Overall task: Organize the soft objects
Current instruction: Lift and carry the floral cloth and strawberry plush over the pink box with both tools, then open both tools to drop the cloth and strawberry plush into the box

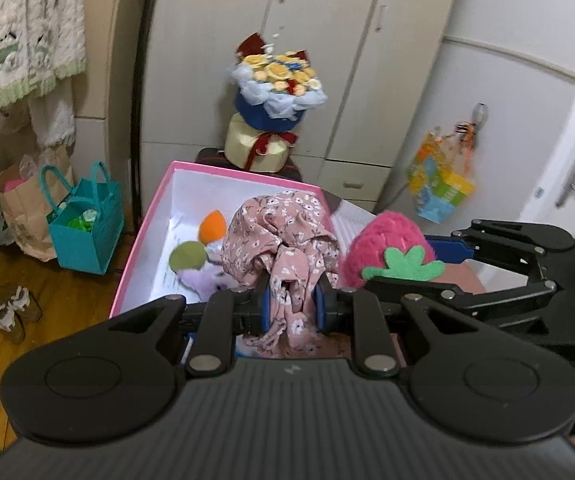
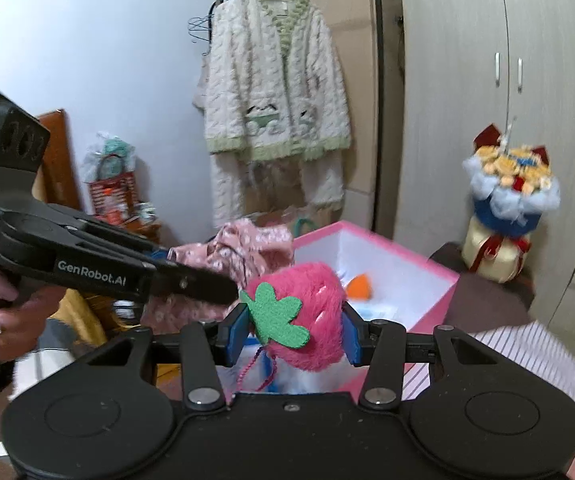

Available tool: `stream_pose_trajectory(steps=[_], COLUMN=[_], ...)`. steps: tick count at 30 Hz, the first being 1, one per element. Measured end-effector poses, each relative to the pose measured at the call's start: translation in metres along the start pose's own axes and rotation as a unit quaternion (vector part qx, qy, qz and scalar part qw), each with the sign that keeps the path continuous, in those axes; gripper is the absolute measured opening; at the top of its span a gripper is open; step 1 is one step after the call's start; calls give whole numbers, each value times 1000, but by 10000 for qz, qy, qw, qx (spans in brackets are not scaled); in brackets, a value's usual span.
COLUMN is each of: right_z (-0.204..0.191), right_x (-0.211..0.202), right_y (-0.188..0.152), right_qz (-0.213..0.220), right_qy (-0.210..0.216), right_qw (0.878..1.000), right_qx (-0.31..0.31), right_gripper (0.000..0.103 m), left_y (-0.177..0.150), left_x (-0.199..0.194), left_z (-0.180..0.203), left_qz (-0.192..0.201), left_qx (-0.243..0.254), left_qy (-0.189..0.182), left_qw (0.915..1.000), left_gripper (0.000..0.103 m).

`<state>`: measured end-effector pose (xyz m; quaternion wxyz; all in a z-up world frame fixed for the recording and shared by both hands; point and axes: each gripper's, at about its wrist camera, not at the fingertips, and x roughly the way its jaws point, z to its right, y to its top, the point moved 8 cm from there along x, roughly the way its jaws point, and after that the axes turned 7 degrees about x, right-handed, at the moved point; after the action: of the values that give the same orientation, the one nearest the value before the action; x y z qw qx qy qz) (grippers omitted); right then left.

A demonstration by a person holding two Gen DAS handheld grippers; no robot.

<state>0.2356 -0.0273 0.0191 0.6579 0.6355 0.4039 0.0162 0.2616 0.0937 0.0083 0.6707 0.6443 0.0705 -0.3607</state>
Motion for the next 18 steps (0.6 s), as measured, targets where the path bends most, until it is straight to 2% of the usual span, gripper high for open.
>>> stream_pose_trajectory(steps=[5,9,12,15,18], right_z=[24,36,43,49,54], right_x=[45,71,87,100,112], right_y=[15,15,12,11,7], right_qz=[-109,-414,-466,-531,-641], right_qy=[111,652,495,305,113], right_qw=[9997,9965,9975,9981,9977], right_qx=[199,316,210,12,-185], right_gripper=[52,53,53,53,54], left_y=[12,17,16,13,8], left_x=[53,89,108,119,126], left_z=[-25,-40,-49,-55,-58], left_qz=[-276,-498,-693,-836,-990], left_qx=[-388,-658,-869,-834,-911], left_qy=[257,380,435,687,710], left_qw=[9985,9959,9929,9906,9884], left_gripper=[19,19,20,21,23])
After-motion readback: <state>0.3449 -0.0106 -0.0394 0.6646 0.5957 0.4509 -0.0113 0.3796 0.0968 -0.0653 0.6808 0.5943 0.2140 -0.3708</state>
